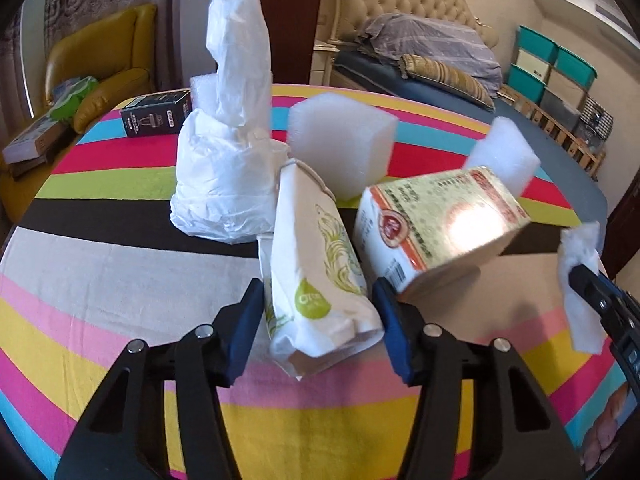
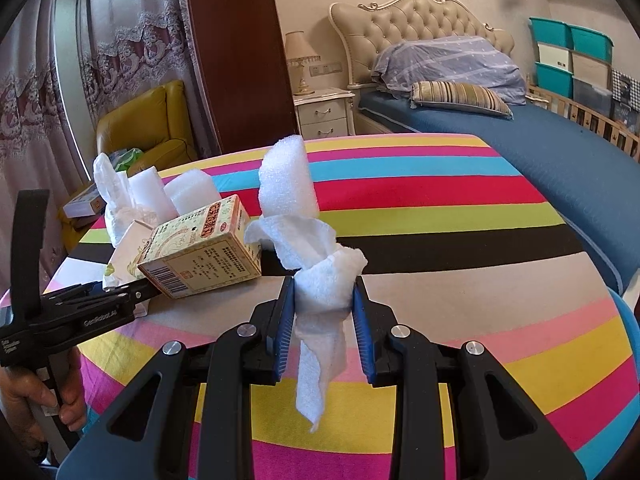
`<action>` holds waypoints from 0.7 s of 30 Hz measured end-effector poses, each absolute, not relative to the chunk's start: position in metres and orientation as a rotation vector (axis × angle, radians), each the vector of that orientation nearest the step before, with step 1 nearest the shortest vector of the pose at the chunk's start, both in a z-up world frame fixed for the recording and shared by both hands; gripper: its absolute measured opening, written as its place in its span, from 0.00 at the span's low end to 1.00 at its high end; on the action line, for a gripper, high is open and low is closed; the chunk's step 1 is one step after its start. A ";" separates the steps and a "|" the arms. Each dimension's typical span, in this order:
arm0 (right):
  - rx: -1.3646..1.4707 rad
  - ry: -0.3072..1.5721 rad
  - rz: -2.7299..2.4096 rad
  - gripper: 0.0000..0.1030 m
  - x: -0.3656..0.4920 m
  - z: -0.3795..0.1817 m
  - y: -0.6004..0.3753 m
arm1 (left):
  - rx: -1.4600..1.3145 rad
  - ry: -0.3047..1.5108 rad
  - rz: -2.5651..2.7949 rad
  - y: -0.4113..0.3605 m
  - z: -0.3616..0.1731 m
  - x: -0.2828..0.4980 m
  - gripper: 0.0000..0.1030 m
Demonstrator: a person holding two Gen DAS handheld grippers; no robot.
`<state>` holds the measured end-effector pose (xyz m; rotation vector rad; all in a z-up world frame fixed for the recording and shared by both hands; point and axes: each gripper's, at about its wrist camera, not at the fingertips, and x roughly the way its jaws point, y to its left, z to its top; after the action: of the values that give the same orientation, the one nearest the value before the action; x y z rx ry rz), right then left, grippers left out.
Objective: Collect trash
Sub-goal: 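Grasp white tissue with the right gripper while the left grasps the white paper bag, then carry the tissue and paper bag to the pink bin and release both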
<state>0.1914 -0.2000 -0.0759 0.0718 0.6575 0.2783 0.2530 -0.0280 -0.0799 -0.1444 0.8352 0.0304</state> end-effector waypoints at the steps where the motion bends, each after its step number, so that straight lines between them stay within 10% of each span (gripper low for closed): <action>1: 0.074 0.657 0.280 0.28 0.191 -0.076 -0.200 | -0.140 0.831 0.025 -0.029 -0.080 0.250 0.52; 21: 0.050 0.554 0.347 0.28 0.171 -0.065 -0.196 | -0.091 0.509 0.037 -0.010 -0.041 0.150 0.52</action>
<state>0.1709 -0.1958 -0.0651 0.0503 0.5543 0.3474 0.1502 -0.0098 -0.0406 -0.0907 0.5088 0.0374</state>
